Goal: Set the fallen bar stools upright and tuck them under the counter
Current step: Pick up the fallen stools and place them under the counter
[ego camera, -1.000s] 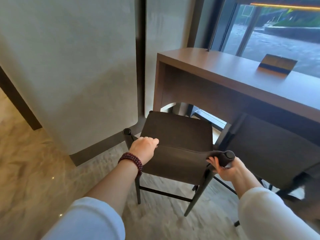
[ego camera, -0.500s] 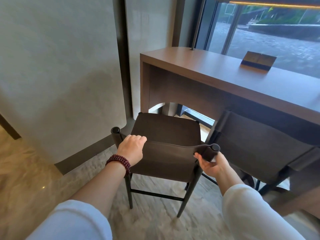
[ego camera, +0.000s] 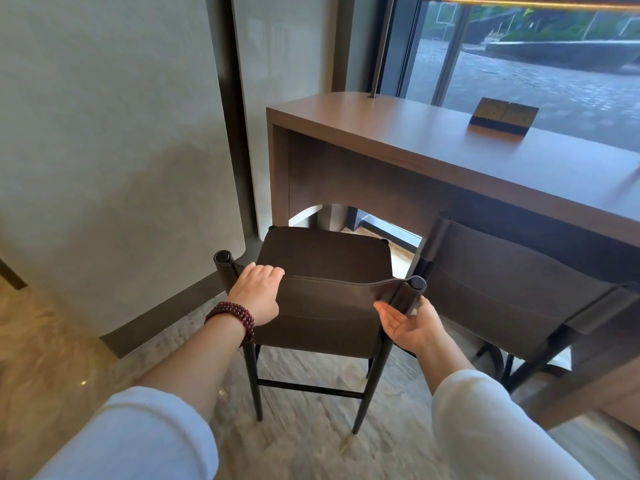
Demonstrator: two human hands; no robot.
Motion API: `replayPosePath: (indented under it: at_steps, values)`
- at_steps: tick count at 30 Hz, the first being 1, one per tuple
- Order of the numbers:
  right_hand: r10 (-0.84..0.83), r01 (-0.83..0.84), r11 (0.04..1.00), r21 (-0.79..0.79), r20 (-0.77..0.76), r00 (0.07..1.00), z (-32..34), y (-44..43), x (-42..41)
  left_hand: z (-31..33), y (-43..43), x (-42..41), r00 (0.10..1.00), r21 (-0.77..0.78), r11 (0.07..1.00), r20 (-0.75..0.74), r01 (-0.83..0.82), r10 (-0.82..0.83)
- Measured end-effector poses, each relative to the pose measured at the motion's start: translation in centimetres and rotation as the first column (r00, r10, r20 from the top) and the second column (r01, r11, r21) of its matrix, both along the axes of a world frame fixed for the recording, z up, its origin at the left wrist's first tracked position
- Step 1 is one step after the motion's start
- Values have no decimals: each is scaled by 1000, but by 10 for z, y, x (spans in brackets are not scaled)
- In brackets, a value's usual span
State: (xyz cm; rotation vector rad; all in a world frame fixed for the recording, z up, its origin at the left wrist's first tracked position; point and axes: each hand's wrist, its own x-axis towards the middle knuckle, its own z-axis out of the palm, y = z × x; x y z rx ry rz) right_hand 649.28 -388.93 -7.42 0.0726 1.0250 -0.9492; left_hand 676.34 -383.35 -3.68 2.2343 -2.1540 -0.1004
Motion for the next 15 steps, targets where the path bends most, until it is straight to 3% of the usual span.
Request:
replayPosePath:
  at_steps: [4, 6, 9, 10, 11, 12, 13, 14, 15]
  values:
    - [-22, 20, 999, -33, -46, 999, 6, 5, 10, 0, -1, 2, 994, 19, 1000, -110, -2, 4]
    - [-74, 72, 997, -39, -60, 995, 11, 8, 16, -2, 1, 3, 953, -63, 997, -303, -49, 28]
    - [-113, 106, 991, -79, -88, 990, 23, 16, 32, -1, 12, 1, 726, -229, 889, -671, -396, 151]
    - [-98, 87, 992, -93, -113, 989, 28, 20, 41, -1, 14, 0, 580, -174, 818, -783, -548, 222]
    - [-72, 59, 993, -99, -142, 987, 32, 23, 50, -1, 16, 0, 361, -25, 750, -887, -661, 289]
    - [-40, 23, 995, -97, -170, 985, 37, 25, 59, -1, 16, 1, 70, 206, 696, -936, -688, 346]
    - [-9, -8, 996, -89, -190, 982, 41, 25, 68, -1, 14, 4, -229, 444, 661, -892, -605, 389]
    - [9, -26, 996, -82, -202, 979, 44, 24, 77, -1, 12, 9, -455, 610, 641, -786, -465, 418]
    - [9, -25, 997, -76, -207, 978, 44, 22, 85, -1, 10, 15, -580, 688, 635, -693, -351, 429]
